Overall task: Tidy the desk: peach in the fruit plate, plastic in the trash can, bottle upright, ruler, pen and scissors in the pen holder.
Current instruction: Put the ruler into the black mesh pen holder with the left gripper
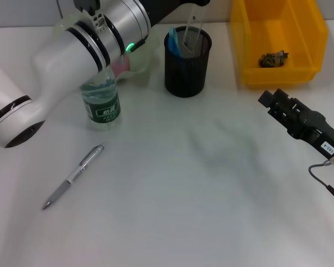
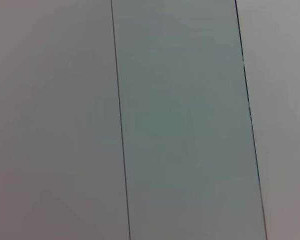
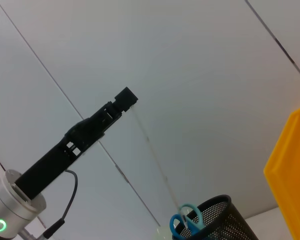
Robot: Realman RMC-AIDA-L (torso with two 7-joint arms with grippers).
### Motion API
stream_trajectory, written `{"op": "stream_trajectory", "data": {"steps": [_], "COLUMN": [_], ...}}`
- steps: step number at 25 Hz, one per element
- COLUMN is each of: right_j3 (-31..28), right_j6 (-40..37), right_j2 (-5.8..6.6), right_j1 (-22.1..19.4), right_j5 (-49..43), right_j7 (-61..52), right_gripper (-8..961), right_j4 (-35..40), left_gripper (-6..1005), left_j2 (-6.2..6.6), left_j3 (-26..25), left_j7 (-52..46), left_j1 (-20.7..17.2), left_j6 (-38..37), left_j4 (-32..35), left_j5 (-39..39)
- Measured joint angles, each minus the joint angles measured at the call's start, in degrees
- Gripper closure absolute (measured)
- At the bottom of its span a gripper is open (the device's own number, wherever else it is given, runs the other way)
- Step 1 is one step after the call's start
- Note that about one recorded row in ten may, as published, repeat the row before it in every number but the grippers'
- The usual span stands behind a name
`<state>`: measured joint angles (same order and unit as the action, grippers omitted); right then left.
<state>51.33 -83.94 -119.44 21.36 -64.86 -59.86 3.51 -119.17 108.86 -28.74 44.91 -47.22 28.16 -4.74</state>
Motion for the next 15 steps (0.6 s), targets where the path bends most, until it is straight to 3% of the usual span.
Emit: {"op": "stream_trajectory", "data": {"steps": [15], "right_j3": [0.0], "right_j6": [-0.1], "right_j2": [-0.09], "right_j1": [0.0], "right_j5": [0.0], "right_j7": [0.0], "right_gripper": [365], "right_j4": [0.0], "left_gripper": [594], "left_j2": [0.0], "left_j3": [0.1], "left_j7": [0.0], "left_j1": [-0.1], "left_j6": [0.0], "left_j4": [-0.5], "left_j5": [-0.1]}}
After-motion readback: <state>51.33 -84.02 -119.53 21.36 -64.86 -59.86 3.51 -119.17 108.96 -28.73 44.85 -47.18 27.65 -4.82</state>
